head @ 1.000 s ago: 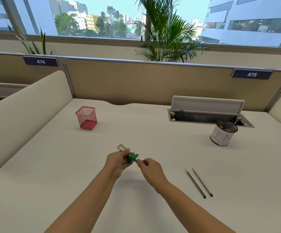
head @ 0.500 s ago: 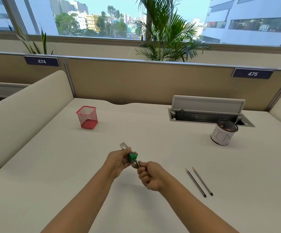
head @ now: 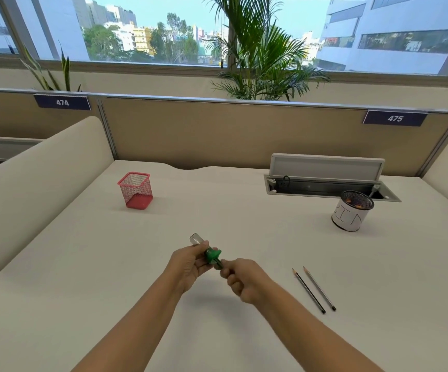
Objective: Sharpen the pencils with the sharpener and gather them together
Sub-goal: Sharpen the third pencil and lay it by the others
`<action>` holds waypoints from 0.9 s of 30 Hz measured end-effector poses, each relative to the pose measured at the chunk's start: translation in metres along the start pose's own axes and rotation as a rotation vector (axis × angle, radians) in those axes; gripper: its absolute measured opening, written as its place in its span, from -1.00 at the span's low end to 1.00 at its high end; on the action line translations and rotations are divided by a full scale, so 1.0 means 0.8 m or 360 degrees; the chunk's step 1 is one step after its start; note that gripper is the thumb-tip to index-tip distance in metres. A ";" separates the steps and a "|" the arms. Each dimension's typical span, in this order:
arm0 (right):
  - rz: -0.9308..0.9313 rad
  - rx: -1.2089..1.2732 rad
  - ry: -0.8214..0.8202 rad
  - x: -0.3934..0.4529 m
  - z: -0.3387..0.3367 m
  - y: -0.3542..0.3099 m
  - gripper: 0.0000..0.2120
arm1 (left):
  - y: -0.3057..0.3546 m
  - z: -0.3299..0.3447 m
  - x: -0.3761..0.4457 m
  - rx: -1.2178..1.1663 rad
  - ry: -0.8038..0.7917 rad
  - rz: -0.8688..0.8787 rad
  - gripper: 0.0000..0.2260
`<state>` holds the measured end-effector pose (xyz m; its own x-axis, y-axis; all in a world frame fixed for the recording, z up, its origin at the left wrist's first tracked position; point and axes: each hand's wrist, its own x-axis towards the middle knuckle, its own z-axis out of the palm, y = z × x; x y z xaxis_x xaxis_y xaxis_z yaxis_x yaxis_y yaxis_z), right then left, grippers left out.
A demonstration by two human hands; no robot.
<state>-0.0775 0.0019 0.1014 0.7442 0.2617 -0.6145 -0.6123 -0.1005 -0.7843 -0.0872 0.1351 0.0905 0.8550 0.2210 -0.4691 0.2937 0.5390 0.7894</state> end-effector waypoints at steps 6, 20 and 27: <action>-0.0357 -0.0447 0.0086 -0.012 0.011 0.003 -0.77 | 0.002 -0.002 0.002 0.0025 0.0093 -0.0026 -0.90; 0.0340 0.0483 -0.0201 0.004 -0.007 0.003 -0.71 | -0.007 0.004 -0.001 0.0019 0.0052 -0.0062 -0.90; -0.0871 -0.1306 0.0382 -0.003 0.000 0.015 -0.74 | 0.000 0.009 0.007 0.0046 0.0182 -0.0020 -0.89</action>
<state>-0.0868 0.0001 0.0937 0.9566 0.2791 -0.0834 0.1341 -0.6763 -0.7243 -0.0791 0.1305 0.0906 0.7975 0.3065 -0.5197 0.3177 0.5190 0.7936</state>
